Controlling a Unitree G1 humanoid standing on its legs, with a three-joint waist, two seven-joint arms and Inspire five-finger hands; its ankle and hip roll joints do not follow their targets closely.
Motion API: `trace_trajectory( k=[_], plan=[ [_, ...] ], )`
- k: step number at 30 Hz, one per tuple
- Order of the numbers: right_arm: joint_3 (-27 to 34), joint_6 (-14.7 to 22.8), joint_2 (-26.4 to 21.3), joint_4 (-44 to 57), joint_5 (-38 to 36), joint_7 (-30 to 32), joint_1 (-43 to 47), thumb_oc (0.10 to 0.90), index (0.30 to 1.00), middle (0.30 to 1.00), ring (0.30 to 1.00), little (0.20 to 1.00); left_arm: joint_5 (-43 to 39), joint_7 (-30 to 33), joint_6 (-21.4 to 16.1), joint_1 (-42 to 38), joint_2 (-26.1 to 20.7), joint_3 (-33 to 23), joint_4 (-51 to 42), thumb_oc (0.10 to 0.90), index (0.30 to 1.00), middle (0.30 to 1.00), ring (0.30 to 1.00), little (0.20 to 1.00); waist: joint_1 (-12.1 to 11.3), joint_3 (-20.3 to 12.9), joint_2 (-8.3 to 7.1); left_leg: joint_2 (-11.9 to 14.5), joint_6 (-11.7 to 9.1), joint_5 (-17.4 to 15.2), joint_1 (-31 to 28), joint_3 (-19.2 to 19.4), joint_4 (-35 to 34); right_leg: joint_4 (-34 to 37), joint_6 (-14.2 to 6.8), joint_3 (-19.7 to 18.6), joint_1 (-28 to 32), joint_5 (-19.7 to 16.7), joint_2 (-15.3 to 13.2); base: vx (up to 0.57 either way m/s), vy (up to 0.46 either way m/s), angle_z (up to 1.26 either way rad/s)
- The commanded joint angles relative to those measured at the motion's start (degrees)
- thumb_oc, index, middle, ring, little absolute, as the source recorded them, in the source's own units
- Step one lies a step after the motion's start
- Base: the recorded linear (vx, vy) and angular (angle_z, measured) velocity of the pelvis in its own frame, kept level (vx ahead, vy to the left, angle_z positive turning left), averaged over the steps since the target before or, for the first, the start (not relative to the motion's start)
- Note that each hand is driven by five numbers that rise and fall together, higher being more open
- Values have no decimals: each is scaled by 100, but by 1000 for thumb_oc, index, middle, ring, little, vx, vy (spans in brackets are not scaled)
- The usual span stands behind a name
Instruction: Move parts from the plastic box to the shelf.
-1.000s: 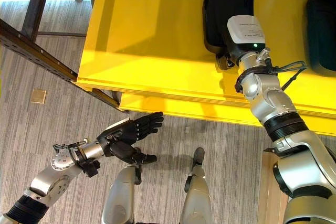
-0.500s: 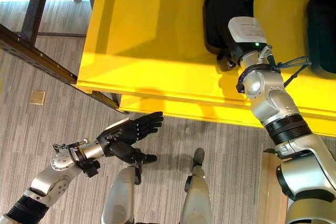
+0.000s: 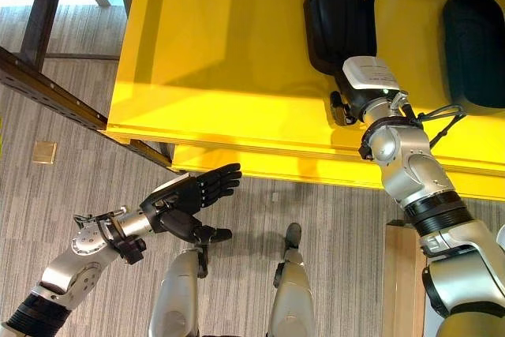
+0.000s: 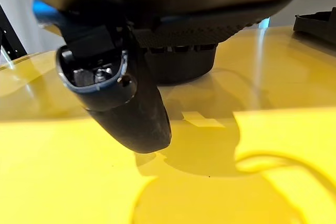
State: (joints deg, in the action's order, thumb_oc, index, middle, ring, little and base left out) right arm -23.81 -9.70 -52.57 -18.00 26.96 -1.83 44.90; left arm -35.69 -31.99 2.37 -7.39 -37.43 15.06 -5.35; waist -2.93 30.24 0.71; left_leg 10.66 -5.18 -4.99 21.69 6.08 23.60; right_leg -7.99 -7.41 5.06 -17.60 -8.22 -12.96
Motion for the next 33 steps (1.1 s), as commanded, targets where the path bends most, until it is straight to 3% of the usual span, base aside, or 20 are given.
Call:
trace_trajectory(
  k=[1,19,33],
  plan=[
    [57,-103,-513,100,283,5,-66,900,1000,1000,1000,1000,-298,-311,-523,339,11,-354,-968,900,1000,1000,1000,1000,85,-270,42,-282,400,-107,-291,221,-487,-1115,343,150,10,1432,328,0,0,0],
    [112,-119,-476,245,195,-252,-94,900,1000,1000,1000,1000,-320,-321,-561,381,15,-458,-942,900,1000,1000,1000,1000,103,-305,37,-285,397,-106,-306,259,-514,-1003,345,140,29,1386,355,0,0,0],
    [518,-255,-413,1108,365,-497,-887,900,1000,1000,1000,1000,-262,-245,-592,534,28,-583,-997,900,1000,1000,1000,1000,226,-313,-47,-247,415,-119,-313,332,-470,-1034,353,101,21,1388,390,2,-2,-2]
  ],
)
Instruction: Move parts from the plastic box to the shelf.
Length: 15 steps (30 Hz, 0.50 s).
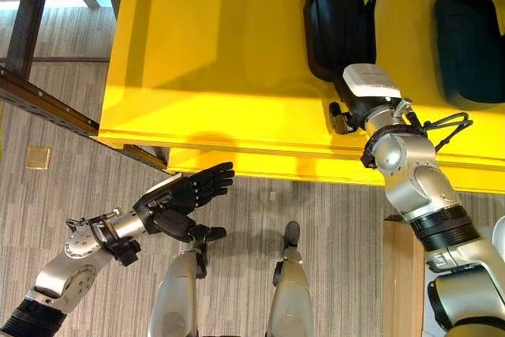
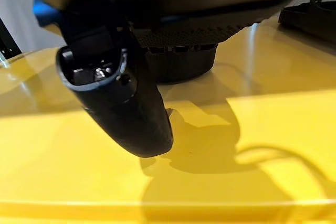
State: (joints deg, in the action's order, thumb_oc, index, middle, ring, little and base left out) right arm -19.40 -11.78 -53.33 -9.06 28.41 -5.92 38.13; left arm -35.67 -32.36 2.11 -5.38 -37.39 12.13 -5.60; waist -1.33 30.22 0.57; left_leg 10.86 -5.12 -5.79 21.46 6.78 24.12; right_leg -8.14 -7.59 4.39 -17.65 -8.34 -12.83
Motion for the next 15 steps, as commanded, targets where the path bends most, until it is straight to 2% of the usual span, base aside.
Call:
trace_trajectory(
  k=[1,7,15],
  plan=[
    [108,-14,-330,249,229,-67,-260,900,1000,1000,1000,1000,-273,-193,-555,337,18,-298,-981,900,1000,1000,1000,1000,72,-309,-37,-266,413,-45,-288,262,-512,-1028,372,163,26,1402,380,0,0,0],
    [274,-24,-405,704,293,-164,-519,900,1000,1000,1000,1000,-269,-186,-513,366,17,-352,-1010,900,1000,1000,1000,1000,116,-303,-53,-254,409,-55,-254,278,-472,-1113,387,147,-12,1446,402,0,0,0],
    [303,1,-382,697,229,-37,-565,900,1000,1000,1000,1000,-297,-204,-532,391,3,-349,-991,900,1000,1000,1000,1000,122,-309,-53,-262,423,-73,-270,289,-454,-1132,400,147,-4,1457,412,2,1,-1]
  ],
)
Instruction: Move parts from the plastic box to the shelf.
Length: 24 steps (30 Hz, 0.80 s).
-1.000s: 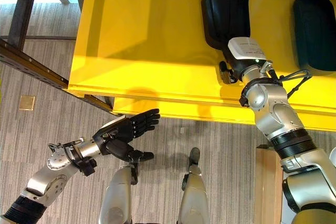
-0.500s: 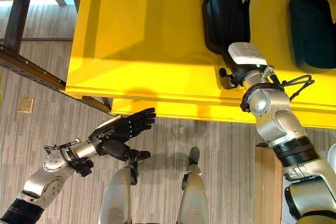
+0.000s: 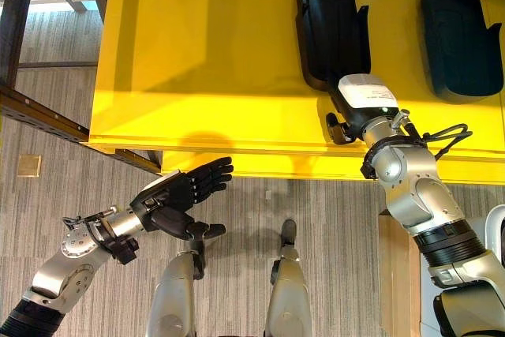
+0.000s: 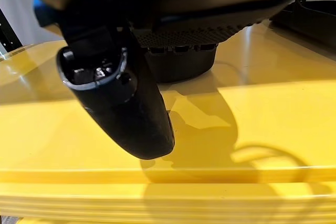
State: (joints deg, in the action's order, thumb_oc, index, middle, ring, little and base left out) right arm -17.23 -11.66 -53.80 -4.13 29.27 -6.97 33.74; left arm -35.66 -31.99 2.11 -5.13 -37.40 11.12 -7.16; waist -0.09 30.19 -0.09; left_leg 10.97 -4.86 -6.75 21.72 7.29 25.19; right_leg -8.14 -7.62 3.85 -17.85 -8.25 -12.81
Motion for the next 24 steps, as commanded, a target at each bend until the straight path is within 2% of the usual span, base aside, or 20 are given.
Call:
trace_trajectory(
  k=[1,7,10,14,20,24],
  plan=[
    [95,18,-312,189,126,57,-134,900,1000,1000,1000,1000,-283,-237,-519,370,11,-255,-847,900,1000,1000,1000,1000,-4,-315,18,-279,405,16,-295,237,-559,-1127,404,195,18,1451,412,0,0,0],
    [93,-44,-275,190,172,81,-126,900,1000,1000,1000,1000,-284,-214,-497,372,4,-255,-857,900,1000,1000,1000,1000,-12,-312,27,-295,406,16,-298,232,-560,-1108,403,190,37,1444,413,0,0,0],
    [105,-11,-252,149,50,317,-160,900,1000,1000,1000,1000,-268,-255,-517,387,5,-256,-841,900,1000,1000,1000,1000,-20,-321,29,-299,410,16,-313,232,-578,-1093,403,199,48,1439,411,0,0,0],
    [197,296,-151,61,53,1055,-99,900,1000,1000,1000,1000,-305,-158,-507,356,22,-235,-841,900,1000,1000,1000,1000,-26,-331,54,-312,420,3,-309,220,-561,-1091,409,198,56,1441,410,0,0,0],
    [404,730,-43,-14,441,1948,57,900,1000,1000,1000,1000,-297,-149,-557,326,79,-211,-845,900,1000,1000,1000,1000,-50,-347,149,-364,427,-27,-291,178,-534,-1124,419,199,44,1473,384,2,17,0],
    [501,872,11,22,578,2384,76,900,1000,1000,1000,1000,-337,-146,-550,315,92,-192,-850,900,1000,1000,1000,1000,-43,-362,193,-388,424,-43,-290,167,-529,-1129,420,190,39,1484,369,4,16,0]
  ],
)
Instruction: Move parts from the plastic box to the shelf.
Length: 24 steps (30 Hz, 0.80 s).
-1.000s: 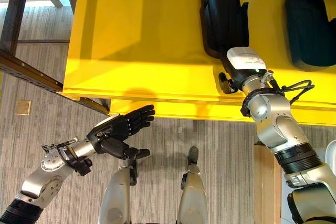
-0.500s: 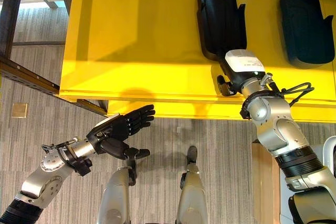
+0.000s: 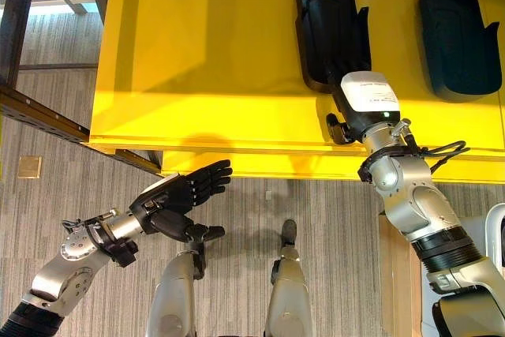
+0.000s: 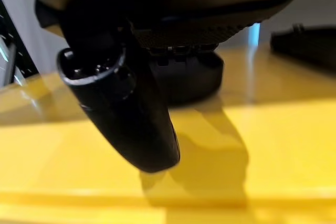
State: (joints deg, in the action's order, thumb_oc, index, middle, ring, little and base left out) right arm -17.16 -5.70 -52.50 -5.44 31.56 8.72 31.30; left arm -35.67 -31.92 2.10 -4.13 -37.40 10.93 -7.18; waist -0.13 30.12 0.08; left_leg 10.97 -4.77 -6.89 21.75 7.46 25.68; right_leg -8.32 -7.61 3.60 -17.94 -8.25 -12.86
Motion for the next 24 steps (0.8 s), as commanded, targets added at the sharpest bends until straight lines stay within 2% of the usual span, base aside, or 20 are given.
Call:
trace_trajectory(
  k=[1,7,15,18,20,24],
  plan=[
    [565,387,-86,137,419,1054,306,900,1000,1000,1000,1000,-343,-156,-558,213,115,-163,-849,900,1000,1000,1000,1000,-33,-358,202,-410,418,-36,-301,142,-588,-1112,419,210,42,1488,367,9,33,-1],
    [752,729,3,224,597,1675,274,900,1000,1000,1000,1000,-421,-164,-586,222,125,-140,-867,900,1000,1000,1000,1000,-12,-371,280,-444,406,-19,-333,122,-659,-1101,415,182,27,1496,352,3,33,-4],
    [737,1022,-20,252,763,2003,391,900,1000,1000,1000,1000,-458,-174,-639,228,126,-87,-863,900,1000,1000,1000,1000,-10,-391,359,-479,400,24,-343,103,-728,-1091,423,183,-11,1473,326,-5,6,-3],
    [720,1192,-44,285,853,2339,408,900,1000,1000,1000,1000,-487,-158,-691,244,117,-49,-835,900,1000,1000,1000,1000,5,-398,379,-482,398,22,-362,99,-741,-1086,429,181,-5,1474,317,0,0,0],
    [832,1450,-16,517,949,2714,350,900,1000,1000,1000,1000,-537,-106,-726,268,130,-31,-850,900,1000,1000,1000,1000,47,-417,409,-478,395,31,-407,116,-793,-1068,421,163,-1,1464,317,20,51,0],
    [1176,1564,162,1092,778,3242,88,900,1000,1000,1000,1000,-570,71,-735,315,165,-4,-943,900,1000,1000,1000,1000,130,-442,449,-484,390,23,-474,146,-846,-1031,414,115,20,1455,313,21,59,-2]
  ],
)
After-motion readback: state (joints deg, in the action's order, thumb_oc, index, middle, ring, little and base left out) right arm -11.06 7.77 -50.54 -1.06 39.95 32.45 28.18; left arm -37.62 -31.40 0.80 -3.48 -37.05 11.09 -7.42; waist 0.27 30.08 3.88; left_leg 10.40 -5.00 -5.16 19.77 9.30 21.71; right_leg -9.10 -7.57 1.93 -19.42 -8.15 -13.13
